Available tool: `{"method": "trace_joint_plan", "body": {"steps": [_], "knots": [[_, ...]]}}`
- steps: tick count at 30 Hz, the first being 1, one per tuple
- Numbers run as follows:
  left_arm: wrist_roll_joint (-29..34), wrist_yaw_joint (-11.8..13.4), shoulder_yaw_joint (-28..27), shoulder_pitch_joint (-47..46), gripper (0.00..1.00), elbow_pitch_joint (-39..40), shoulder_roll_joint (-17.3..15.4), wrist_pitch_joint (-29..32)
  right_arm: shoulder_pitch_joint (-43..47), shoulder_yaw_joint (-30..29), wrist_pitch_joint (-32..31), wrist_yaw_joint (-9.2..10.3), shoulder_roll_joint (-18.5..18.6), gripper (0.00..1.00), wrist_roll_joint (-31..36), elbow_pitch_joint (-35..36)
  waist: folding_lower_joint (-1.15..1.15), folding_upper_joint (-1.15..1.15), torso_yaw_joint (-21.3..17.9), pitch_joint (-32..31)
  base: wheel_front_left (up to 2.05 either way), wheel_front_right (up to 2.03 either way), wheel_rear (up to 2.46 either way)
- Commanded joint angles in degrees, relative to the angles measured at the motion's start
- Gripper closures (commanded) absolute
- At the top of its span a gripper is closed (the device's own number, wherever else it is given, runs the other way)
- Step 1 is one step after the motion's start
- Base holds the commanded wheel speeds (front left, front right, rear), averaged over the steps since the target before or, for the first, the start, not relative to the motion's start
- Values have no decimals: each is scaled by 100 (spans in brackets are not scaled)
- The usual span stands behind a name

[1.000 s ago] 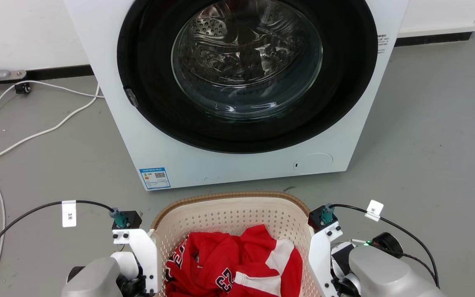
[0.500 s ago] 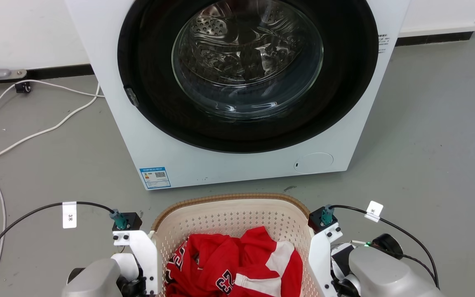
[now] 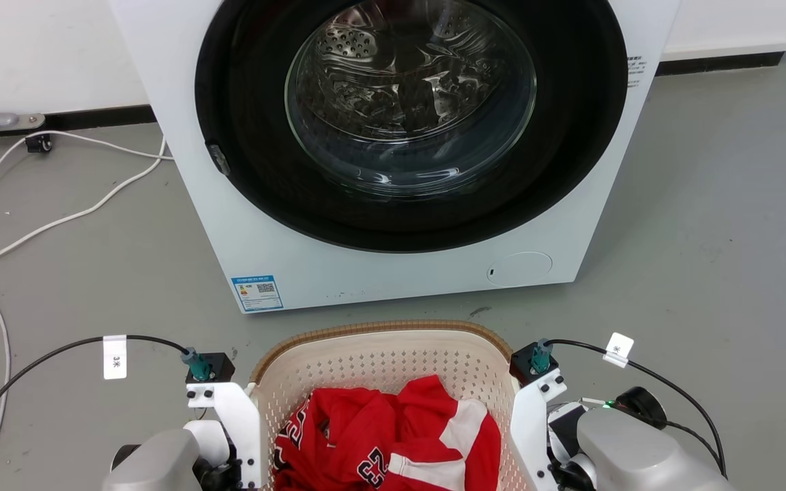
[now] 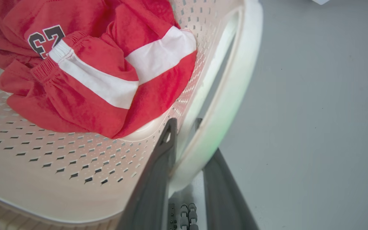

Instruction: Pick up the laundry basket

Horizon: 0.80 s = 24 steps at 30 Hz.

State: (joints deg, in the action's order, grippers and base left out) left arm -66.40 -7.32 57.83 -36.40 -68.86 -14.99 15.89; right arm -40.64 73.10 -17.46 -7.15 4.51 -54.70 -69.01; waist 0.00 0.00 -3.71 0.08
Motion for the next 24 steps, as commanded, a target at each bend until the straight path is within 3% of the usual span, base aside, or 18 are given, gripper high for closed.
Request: {"method": "trace_joint_plan", "body": {"steps": [1, 24], "knots": [[-24, -24, 17, -115, 100, 20, -22, -55, 27, 30, -17, -62, 9, 100, -6, -8, 0, 0, -4, 0, 0, 0, 0], [-214, -23, 236, -160, 100, -2, -60, -106, 30, 42, -33, -62, 26, 100, -3, -8, 0, 0, -8, 30, 0, 0, 0]]}}
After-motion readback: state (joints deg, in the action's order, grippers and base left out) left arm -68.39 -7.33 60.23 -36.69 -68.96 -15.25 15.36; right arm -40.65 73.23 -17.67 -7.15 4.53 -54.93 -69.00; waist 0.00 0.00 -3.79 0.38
